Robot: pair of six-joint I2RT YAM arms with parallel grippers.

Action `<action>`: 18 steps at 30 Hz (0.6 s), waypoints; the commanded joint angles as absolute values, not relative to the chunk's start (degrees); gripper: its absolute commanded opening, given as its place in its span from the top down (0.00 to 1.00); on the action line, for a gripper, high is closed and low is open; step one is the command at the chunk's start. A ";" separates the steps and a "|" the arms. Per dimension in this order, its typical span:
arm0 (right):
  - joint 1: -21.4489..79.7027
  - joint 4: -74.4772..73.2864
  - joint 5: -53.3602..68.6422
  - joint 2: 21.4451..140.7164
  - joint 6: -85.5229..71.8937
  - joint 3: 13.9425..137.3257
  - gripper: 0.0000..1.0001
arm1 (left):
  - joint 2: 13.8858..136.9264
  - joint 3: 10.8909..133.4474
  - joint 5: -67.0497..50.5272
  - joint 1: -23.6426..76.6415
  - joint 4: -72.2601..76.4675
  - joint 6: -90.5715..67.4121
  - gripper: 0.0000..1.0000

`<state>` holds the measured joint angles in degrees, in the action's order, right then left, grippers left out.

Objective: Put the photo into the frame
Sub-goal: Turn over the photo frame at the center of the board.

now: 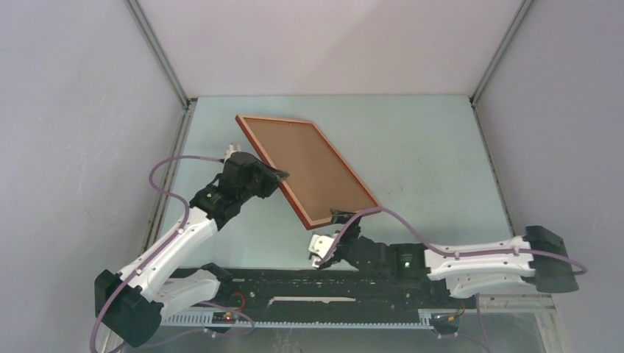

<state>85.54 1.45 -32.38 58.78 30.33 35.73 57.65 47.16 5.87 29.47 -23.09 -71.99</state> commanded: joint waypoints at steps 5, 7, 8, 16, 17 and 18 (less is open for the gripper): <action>88.00 48.08 -56.35 79.72 53.99 39.36 0.16 | 55.26 49.17 7.74 29.26 -21.76 -69.89 1.00; 89.12 58.34 -58.05 83.93 59.34 39.37 0.27 | 55.27 49.37 8.01 29.18 -22.09 -69.84 1.00; 89.67 62.05 -58.17 85.63 61.59 39.37 0.40 | 55.26 49.46 8.27 29.26 -22.45 -69.87 1.00; 92.70 82.00 -61.01 94.77 73.95 39.38 0.32 | 54.91 50.30 10.50 29.18 -24.65 -69.61 1.00; 92.69 80.96 -61.29 94.45 72.52 39.29 0.33 | 54.97 50.42 10.51 29.11 -24.69 -69.41 1.00; 92.69 79.20 -61.40 93.79 70.85 39.06 0.34 | 54.95 50.52 10.49 29.09 -24.70 -69.36 1.00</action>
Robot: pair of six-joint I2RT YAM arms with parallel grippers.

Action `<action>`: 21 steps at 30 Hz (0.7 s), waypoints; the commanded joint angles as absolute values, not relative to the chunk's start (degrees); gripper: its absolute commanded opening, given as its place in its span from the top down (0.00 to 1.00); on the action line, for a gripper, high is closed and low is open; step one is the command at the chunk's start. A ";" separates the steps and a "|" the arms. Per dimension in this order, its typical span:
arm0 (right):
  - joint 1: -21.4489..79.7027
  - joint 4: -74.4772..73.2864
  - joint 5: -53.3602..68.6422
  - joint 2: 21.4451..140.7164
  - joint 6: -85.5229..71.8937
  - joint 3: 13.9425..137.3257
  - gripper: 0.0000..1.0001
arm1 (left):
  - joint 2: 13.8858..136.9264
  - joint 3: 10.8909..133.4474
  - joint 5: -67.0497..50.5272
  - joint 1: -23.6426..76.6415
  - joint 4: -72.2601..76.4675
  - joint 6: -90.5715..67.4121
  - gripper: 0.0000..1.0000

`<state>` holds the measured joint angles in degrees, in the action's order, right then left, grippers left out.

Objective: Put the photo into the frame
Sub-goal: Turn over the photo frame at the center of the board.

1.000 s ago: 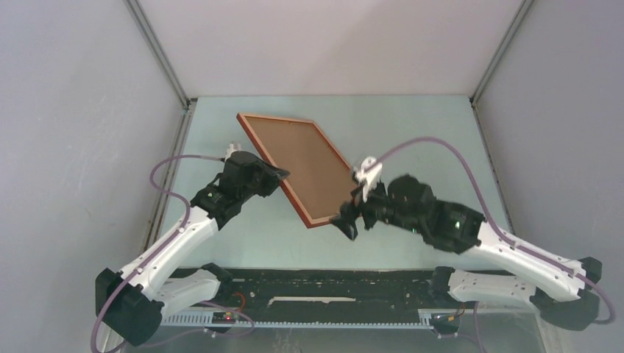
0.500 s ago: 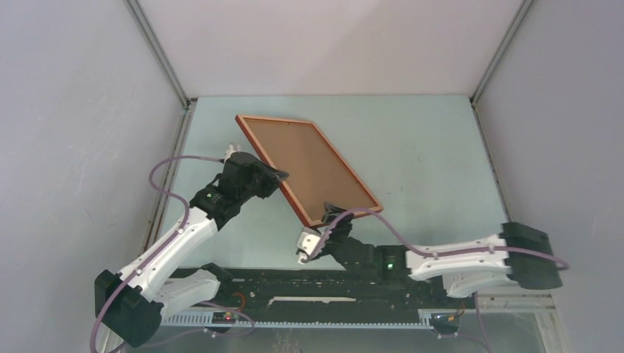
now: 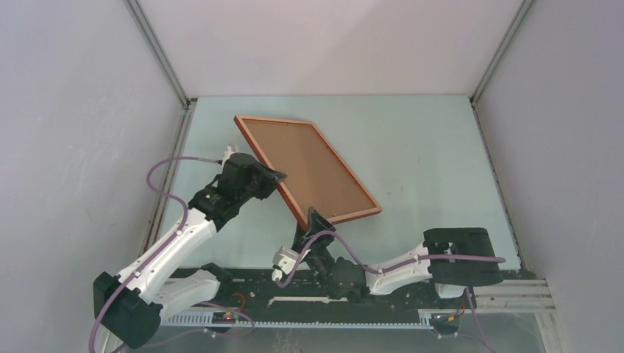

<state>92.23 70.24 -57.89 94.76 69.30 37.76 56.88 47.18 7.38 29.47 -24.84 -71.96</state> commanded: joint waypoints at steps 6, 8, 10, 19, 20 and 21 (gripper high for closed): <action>92.69 52.27 -57.00 84.84 51.69 39.29 0.61 | 54.93 50.62 10.55 29.03 -24.80 -69.14 1.00; 91.97 45.59 -55.70 82.67 46.63 40.22 0.74 | 54.87 50.79 10.67 28.96 -24.79 -68.62 1.00; 90.95 43.70 -54.99 81.23 43.92 40.46 0.82 | 54.62 50.98 11.14 28.96 -24.83 -68.07 1.00; 88.16 41.94 -51.92 79.67 37.72 46.17 1.00 | 49.57 53.68 17.03 29.00 -28.60 -63.37 0.46; 87.93 39.28 -51.69 79.36 36.06 48.10 1.00 | 48.59 54.85 17.37 29.00 -28.79 -60.93 0.34; 87.70 37.02 -51.37 79.02 34.34 49.99 1.00 | 47.37 56.34 17.22 29.00 -29.23 -58.21 0.25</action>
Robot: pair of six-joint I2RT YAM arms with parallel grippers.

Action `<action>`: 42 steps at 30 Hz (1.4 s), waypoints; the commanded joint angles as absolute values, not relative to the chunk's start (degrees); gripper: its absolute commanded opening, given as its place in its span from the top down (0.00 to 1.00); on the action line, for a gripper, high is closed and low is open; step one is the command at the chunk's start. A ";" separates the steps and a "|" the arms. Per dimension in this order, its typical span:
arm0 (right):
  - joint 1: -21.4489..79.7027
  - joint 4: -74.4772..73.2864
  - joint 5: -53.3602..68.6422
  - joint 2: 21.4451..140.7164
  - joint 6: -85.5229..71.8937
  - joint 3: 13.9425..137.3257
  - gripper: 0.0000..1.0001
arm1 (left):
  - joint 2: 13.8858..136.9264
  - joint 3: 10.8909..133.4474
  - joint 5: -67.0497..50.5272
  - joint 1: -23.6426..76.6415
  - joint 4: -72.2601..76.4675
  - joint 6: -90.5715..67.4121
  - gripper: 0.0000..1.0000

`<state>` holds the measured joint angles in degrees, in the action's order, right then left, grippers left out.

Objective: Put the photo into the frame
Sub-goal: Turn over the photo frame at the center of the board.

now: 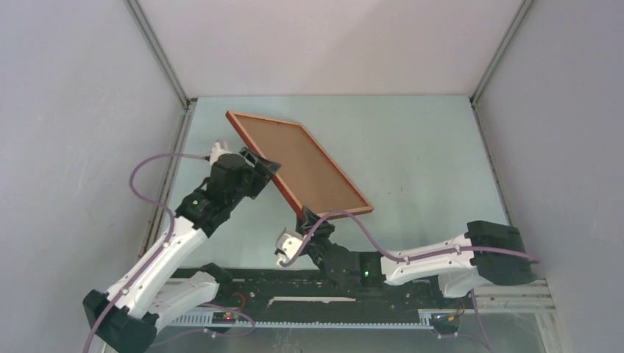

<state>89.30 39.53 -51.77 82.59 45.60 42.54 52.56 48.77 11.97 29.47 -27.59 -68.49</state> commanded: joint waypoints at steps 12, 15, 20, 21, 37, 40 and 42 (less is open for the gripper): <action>72.18 -0.15 -43.31 69.57 -19.16 66.25 1.00 | 30.89 68.88 26.02 29.07 -37.98 -44.98 0.00; 62.56 -5.77 -32.96 65.22 -34.17 62.79 1.00 | 29.23 66.00 26.50 29.09 -37.12 -44.66 0.00; 51.74 -2.38 -21.25 61.45 -45.78 52.43 1.00 | 31.42 66.15 22.81 29.09 -37.38 -43.60 0.00; 50.68 0.25 -21.15 60.83 -47.18 50.36 1.00 | 31.54 66.09 22.36 29.09 -37.43 -43.71 0.00; 53.97 53.13 -20.08 92.97 -61.19 37.13 1.00 | 29.12 71.30 19.24 29.09 -42.62 -44.03 0.00; 57.98 57.84 -26.71 99.88 -62.87 41.31 1.00 | 29.08 71.75 18.07 29.09 -42.45 -44.59 0.00; 60.39 59.99 -31.59 104.10 -64.65 44.11 1.00 | 29.21 71.95 18.04 29.09 -42.88 -44.85 0.00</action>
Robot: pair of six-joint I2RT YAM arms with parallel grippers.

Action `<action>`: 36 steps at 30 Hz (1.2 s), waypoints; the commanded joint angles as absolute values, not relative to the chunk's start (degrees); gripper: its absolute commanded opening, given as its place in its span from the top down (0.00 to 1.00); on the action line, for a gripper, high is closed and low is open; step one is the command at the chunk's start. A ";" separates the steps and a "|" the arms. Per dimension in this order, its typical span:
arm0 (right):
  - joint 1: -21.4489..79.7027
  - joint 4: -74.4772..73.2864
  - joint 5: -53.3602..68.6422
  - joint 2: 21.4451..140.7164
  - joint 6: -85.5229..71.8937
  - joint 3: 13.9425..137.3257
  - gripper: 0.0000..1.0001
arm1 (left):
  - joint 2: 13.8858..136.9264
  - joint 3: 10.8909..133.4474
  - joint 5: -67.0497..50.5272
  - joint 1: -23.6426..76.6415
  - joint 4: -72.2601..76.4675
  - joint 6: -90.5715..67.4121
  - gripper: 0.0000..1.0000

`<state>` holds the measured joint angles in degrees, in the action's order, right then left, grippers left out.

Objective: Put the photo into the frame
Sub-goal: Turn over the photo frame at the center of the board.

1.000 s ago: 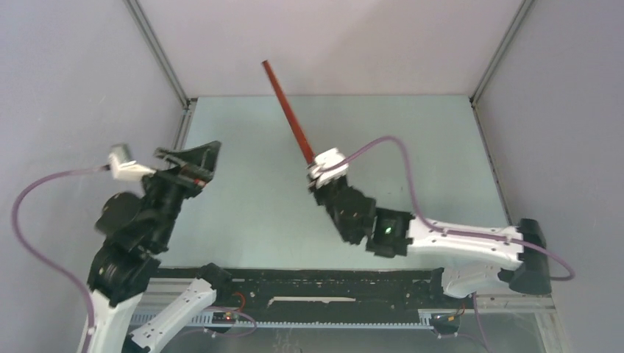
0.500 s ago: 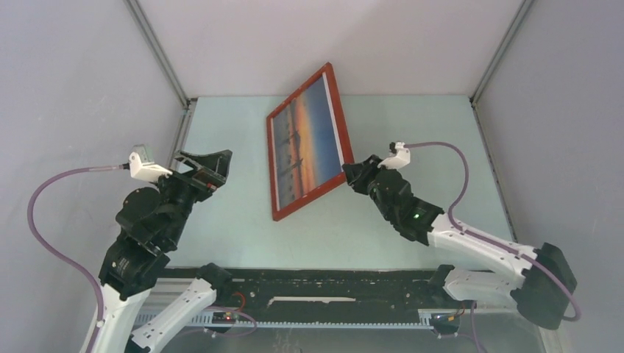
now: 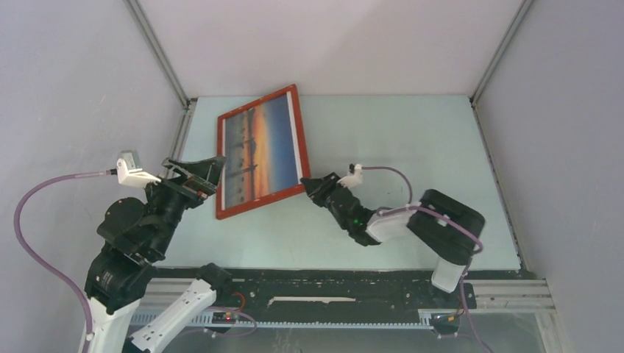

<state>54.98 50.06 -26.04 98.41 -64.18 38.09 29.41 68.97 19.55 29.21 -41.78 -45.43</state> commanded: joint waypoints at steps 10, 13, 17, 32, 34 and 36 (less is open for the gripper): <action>66.16 54.50 -46.73 119.09 -67.58 60.33 1.00 | 28.67 73.38 20.00 29.04 -46.30 -43.19 0.00; 66.36 53.22 -47.37 121.27 -68.14 62.62 1.00 | 28.08 72.98 20.44 29.09 -46.32 -43.07 0.00; 66.55 51.49 -47.22 123.39 -69.70 63.78 1.00 | 28.27 72.61 20.38 29.13 -46.19 -42.89 0.00; 66.20 45.54 -37.83 125.64 -76.68 65.18 0.58 | 28.38 71.63 19.01 29.09 -45.09 -44.19 0.00; 66.41 39.45 -37.76 124.28 -79.68 65.53 0.52 | 28.23 71.42 19.03 29.09 -45.13 -44.29 0.00; 66.51 32.98 -37.50 122.20 -81.99 66.05 0.43 | 27.97 71.16 20.02 29.09 -45.28 -43.94 0.00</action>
<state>65.89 43.57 -37.50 125.73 -77.52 63.42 28.27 70.63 19.29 29.21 -46.44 -44.56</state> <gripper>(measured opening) 0.504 0.996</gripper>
